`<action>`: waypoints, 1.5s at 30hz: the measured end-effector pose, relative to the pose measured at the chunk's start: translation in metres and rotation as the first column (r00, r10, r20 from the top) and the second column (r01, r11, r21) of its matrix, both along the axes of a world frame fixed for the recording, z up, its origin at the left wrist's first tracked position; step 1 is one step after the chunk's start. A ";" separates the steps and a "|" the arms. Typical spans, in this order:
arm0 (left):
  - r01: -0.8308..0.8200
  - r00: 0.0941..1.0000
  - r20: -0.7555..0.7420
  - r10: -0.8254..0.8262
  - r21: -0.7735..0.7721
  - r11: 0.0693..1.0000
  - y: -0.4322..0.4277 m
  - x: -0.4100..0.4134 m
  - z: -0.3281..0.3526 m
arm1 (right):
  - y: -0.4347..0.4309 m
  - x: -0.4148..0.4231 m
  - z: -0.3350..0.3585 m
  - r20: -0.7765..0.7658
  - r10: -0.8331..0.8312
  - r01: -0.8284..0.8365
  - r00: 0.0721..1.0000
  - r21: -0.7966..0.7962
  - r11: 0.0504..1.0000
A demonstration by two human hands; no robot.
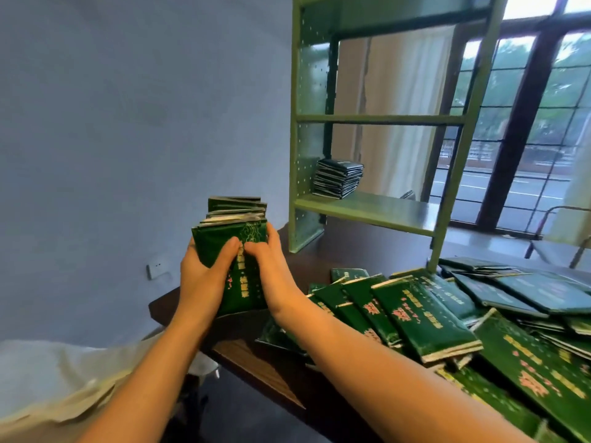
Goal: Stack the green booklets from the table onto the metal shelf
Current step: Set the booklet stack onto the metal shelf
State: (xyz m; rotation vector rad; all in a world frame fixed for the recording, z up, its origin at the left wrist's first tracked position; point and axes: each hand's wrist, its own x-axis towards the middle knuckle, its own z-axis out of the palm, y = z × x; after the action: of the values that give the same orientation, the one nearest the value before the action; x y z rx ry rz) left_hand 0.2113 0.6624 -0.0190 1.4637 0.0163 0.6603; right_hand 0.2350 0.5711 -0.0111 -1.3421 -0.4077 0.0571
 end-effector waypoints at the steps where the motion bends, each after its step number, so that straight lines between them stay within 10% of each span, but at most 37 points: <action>1: -0.010 1.000 0.017 0.010 0.031 0.999 0.005 0.003 -0.004 | 0.001 0.003 -0.002 -0.020 0.043 -0.042 0.999 0.015 0.999; 18: 0.249 0.968 -0.023 -0.251 -0.057 0.967 0.030 0.023 -0.049 | 0.012 0.019 -0.043 -0.014 -0.004 0.004 1.000 -0.010 1.000; 29: 0.303 0.949 -0.144 -0.282 0.154 0.940 0.040 0.019 -0.054 | 0.018 0.025 -0.041 -0.025 -0.062 0.059 0.998 -0.100 0.993; 45: 0.463 0.853 -0.087 -0.515 -0.331 0.822 0.000 0.021 0.035 | -0.037 0.011 0.034 0.268 0.046 0.042 0.962 -0.312 0.949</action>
State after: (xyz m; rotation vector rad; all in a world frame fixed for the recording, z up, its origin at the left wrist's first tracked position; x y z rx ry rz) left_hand 0.2328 0.6622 0.0163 1.1567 -0.1204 0.0946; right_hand 0.2465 0.5338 0.0234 -1.6733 -0.6540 -0.0653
